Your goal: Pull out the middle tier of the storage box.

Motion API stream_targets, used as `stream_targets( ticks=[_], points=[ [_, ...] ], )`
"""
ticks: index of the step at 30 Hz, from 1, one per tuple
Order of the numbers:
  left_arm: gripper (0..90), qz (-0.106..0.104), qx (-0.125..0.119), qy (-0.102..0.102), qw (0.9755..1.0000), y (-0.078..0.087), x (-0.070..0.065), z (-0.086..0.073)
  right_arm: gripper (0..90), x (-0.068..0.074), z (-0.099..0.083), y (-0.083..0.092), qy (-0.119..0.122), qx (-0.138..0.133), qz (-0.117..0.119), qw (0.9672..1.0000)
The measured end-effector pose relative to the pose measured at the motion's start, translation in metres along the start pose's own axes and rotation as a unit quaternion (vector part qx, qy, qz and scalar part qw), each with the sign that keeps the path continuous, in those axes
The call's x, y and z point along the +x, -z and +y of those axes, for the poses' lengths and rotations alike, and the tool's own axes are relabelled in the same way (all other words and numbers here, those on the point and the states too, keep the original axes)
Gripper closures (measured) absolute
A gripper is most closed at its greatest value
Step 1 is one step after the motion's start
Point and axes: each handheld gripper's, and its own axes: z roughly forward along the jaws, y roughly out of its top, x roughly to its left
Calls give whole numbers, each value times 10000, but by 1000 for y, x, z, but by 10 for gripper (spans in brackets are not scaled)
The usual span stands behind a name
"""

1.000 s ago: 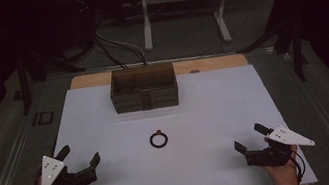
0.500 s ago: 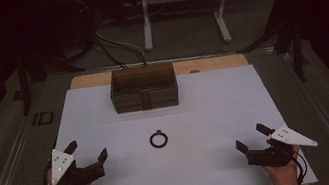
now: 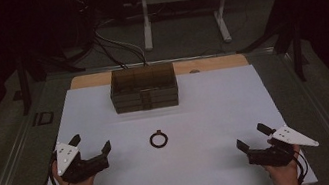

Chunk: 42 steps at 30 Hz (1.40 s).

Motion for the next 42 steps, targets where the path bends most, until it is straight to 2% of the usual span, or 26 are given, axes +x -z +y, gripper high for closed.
stream_targets(
  ticks=[1,2,5,13,19,25,37,38,42],
  points=[
    [10,0,0,0,10000,0,0,0,0,0,0,0,-2,-3,2,10000],
    [10,29,54,88,9999,-6,0,1,0,0,0,0,10,-7,3,10000],
    [10,45,65,97,9999,-9,-2,1,0,0,0,0,10,0,-6,10000],
    [10,55,100,13,9999,-23,-10,7,0,2,0,-1,134,20,-63,9999],
    [10,114,63,45,9999,-31,-13,10,0,1,1,0,81,-14,-77,9999],
    [10,148,181,-7,9997,-42,-19,9,0,1,1,1,67,-46,-95,9999],
    [10,133,181,-17,9997,-55,-27,15,0,1,1,1,64,-55,-92,9999],
    [10,126,187,-51,9997,-62,-31,19,0,0,1,1,56,-61,-92,9999],
    [10,148,205,-71,9997,-68,-34,21,0,0,1,2,46,-70,-91,9999]
  ],
)
